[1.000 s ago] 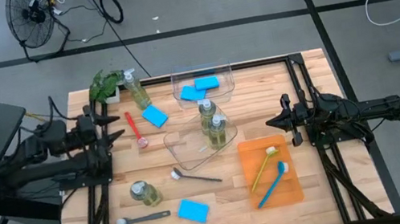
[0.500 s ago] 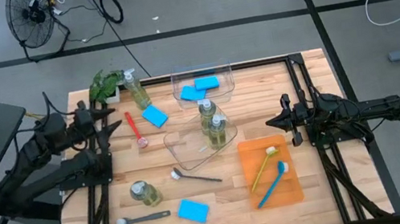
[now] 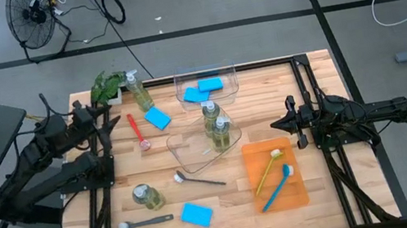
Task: Pick & Place Kitchen Sink Supplies
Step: Put the green dish soap into the bottom transparent bin
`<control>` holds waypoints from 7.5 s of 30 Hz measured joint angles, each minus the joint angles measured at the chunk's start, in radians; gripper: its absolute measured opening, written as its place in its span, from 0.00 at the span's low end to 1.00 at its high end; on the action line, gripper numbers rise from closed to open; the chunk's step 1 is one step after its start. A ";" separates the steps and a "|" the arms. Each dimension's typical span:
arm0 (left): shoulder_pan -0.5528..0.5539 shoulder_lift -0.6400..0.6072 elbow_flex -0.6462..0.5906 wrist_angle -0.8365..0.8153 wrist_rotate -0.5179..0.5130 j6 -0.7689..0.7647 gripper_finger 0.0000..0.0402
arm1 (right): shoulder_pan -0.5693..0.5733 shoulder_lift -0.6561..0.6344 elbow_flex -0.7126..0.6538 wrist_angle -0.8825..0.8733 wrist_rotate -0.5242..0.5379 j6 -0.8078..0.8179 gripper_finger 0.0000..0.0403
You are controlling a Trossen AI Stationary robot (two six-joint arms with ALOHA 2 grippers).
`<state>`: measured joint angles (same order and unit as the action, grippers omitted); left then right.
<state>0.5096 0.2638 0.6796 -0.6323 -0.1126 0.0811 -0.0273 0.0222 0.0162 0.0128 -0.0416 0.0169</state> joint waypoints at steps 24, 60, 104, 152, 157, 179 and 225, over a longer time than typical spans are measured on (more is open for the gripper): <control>0.000 0.003 -0.101 0.109 0.001 0.114 0.79 | 0.000 0.000 0.000 0.000 0.000 0.000 0.02; 0.000 0.002 -0.084 0.178 -0.013 0.083 0.79 | 0.000 0.000 0.000 0.000 0.000 0.000 0.02; 0.026 0.024 -0.164 0.450 -0.113 0.140 0.79 | 0.000 0.000 0.000 0.000 0.000 0.000 0.02; 0.084 0.163 -0.160 0.541 -0.146 0.054 0.79 | 0.000 0.000 0.000 0.000 0.000 0.000 0.02; 0.090 0.189 -0.121 0.537 -0.126 0.056 0.79 | 0.000 0.000 0.000 0.000 0.000 0.000 0.02; 0.090 0.305 -0.087 0.463 -0.151 0.036 0.79 | 0.000 0.000 0.000 0.000 0.000 0.000 0.02; 0.411 0.680 -0.089 0.717 0.079 -0.019 0.76 | 0.000 0.000 0.000 0.000 0.000 0.000 0.02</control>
<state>0.9203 0.9436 0.5911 0.0843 -0.0333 0.0620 -0.0273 0.0219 0.0162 0.0128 -0.0418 0.0170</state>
